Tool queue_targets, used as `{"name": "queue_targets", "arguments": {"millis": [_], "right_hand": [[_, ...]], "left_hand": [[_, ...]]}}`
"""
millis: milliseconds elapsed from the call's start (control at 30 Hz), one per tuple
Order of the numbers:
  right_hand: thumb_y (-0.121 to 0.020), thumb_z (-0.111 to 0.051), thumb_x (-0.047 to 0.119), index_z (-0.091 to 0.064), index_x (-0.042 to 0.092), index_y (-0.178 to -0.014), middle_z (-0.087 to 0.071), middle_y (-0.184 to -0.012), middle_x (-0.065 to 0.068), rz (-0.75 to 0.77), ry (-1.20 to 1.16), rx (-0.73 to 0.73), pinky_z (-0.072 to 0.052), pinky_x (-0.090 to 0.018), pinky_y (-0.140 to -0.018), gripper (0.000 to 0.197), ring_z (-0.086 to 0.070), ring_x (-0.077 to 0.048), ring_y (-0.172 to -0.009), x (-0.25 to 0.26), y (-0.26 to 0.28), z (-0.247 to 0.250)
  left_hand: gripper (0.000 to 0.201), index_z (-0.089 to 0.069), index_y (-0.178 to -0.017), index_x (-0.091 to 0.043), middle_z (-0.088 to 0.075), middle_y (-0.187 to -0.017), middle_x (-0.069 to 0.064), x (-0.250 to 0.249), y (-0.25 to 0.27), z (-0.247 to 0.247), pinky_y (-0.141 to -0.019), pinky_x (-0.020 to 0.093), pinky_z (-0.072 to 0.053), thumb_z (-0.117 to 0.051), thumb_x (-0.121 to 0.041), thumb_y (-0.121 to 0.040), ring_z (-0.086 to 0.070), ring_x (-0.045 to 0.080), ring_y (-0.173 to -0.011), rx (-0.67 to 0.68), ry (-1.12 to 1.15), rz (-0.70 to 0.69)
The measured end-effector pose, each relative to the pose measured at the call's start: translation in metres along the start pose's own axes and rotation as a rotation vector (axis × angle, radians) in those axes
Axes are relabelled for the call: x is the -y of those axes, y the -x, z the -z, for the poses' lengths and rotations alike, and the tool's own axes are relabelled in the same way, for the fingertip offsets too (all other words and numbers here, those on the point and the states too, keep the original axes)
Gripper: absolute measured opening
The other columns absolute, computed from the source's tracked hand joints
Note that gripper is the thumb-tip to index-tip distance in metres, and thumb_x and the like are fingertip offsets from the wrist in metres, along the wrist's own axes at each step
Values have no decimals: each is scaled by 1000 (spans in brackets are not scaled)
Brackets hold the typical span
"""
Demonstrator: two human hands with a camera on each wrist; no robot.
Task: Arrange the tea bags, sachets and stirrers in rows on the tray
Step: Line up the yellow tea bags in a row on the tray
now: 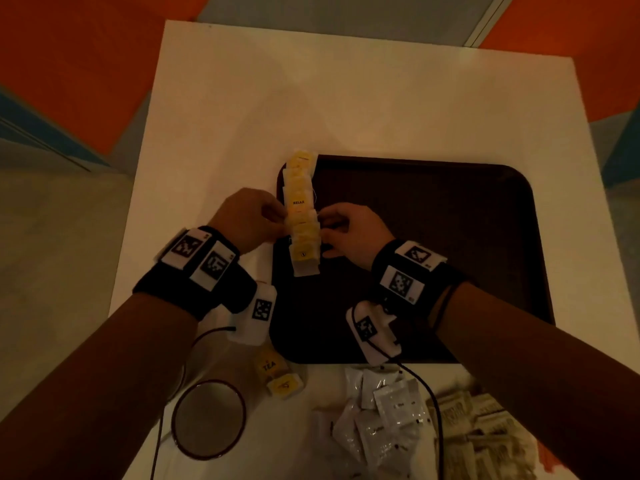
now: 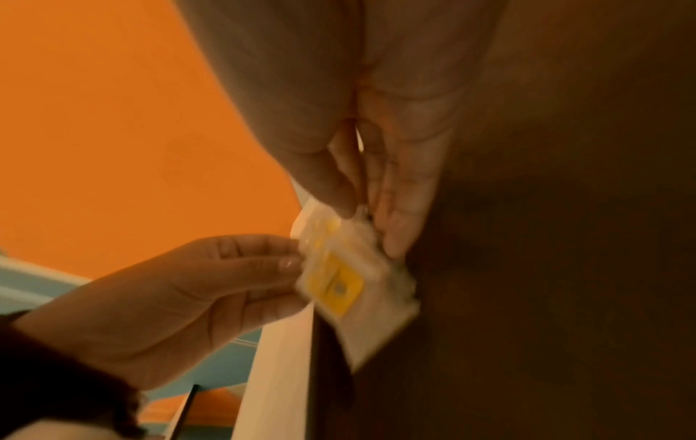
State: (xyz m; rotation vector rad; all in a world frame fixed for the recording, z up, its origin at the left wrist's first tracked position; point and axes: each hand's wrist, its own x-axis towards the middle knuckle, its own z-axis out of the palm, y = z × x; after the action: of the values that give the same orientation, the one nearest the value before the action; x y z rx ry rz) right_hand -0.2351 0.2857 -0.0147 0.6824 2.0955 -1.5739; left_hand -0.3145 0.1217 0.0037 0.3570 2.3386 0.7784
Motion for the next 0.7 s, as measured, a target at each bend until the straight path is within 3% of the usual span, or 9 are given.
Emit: {"name": "queue_targets", "arguments": {"millis": [133, 200, 300, 400, 533, 633, 700], "right_hand": [[-86, -59, 3, -60, 9, -107, -60, -90, 1, 59, -64, -19, -58, -27, -68, 21, -63, -16, -83, -4, 6, -14], [-85, -60, 4, -62, 9, -105, -61, -88, 2, 78, -50, -47, -59, -29, -70, 20, -63, -16, -83, -6, 7, -14], [-84, -61, 6, -65, 13, -104, -65, -97, -1, 134, 54, -119, -55, -41, -85, 21, -63, -19, -94, -11, 3, -9], [-86, -56, 3, -65, 16, -110, -66, -113, -5, 184, 88, -85, -50, -45, -95, 30, -61, -22, -106, -12, 3, -10], [-84, -48, -7, -61, 16, -121, -52, -137, -1, 292, 181, -43, -35, -31, -110, 46, -47, -19, -126, -10, 5, -13], [-83, -45, -10, -60, 16, -122, -46, -142, 1, 318, 236, -49, -33, -34, -111, 50, -42, -20, -131, -7, 2, -12], [-84, -41, -12, -56, 14, -127, -42, -145, 0, 320, 221, -3, -28, -30, -113, 53, -38, -18, -134, -5, 1, -12]], "left_hand": [[28, -68, -101, -9, -65, -95, 6, -1, 7, -14, -75, 27, -42, -74, -18, -75, -56, 15, -82, -85, 3, -19], [27, -68, -100, -9, -67, -99, 7, 0, 9, -16, -80, 29, -47, -74, -15, -74, -60, 18, -86, -137, 28, -16], [29, -67, -101, -10, -66, -108, 8, 1, 13, -18, -89, 37, -49, -74, -9, -73, -63, 25, -94, -192, 93, -26], [30, -65, -100, -9, -64, -109, 7, 2, 16, -21, -86, 38, -51, -72, -1, -72, -64, 27, -92, -234, 166, -48], [30, -63, -102, -13, -63, -110, 4, 1, 14, -23, -75, 33, -54, -69, -1, -75, -66, 25, -77, -269, 190, -59], [34, -61, -103, -15, -60, -112, 6, 0, 10, -24, -77, 33, -53, -70, -3, -73, -64, 25, -82, -276, 121, -64], [35, -61, -104, -15, -59, -113, 8, 0, 7, -23, -76, 30, -51, -70, -2, -72, -64, 25, -86, -272, 98, -59]]}}
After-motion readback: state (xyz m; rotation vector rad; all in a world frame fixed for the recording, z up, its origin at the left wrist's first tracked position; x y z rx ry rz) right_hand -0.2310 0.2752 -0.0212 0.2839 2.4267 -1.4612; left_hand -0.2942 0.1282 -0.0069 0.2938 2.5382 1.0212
